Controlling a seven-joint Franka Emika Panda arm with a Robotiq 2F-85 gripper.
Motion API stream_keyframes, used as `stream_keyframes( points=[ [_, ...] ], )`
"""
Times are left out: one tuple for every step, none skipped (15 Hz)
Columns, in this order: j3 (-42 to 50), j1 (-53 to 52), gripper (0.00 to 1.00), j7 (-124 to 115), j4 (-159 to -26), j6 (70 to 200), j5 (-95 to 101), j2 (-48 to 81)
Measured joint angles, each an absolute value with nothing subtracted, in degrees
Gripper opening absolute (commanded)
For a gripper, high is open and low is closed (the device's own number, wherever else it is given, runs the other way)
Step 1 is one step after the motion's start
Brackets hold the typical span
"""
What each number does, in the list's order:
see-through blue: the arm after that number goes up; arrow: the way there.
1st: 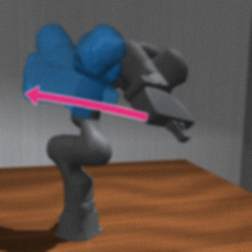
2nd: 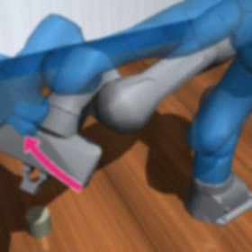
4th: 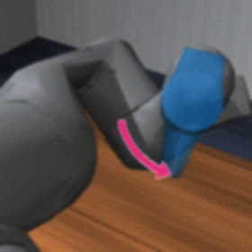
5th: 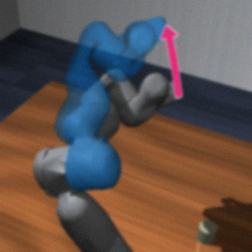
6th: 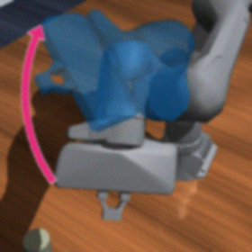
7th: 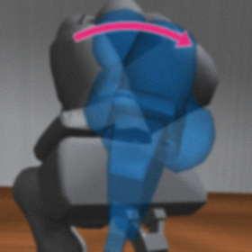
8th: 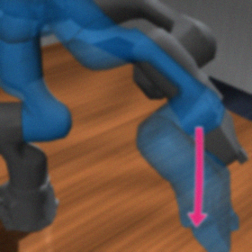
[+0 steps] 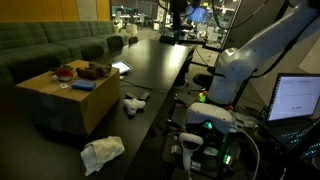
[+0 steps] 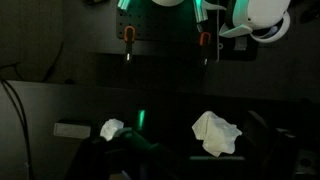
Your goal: Swap the things on the table with the things on the box
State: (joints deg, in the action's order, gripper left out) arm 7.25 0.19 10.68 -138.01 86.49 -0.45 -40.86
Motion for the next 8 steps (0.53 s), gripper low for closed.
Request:
stream_keyframes(
  points=[
    [7.2,0.2,1.0,10.7,-137.8,86.5,-0.5,-40.9],
    [7.3,0.2,1.0,10.7,-137.6,86.5,-0.5,-40.9],
    [7.3,0.2,1.0,10.7,-137.5,86.5,-0.5,-41.0],
    [7.3,0.2,1.0,10.7,-137.5,86.5,-0.5,-41.1],
    [7.2,0.2,1.0,10.7,-137.5,86.5,-0.5,-41.1],
    [7.2,0.2,1.0,10.7,-137.6,86.5,-0.5,-41.1],
    [7.2,0.2,1.0,10.7,-137.8,86.5,-0.5,-41.0],
    [7.2,0.2,1.0,10.7,-137.9,86.8,-0.5,-40.8]
  ],
)
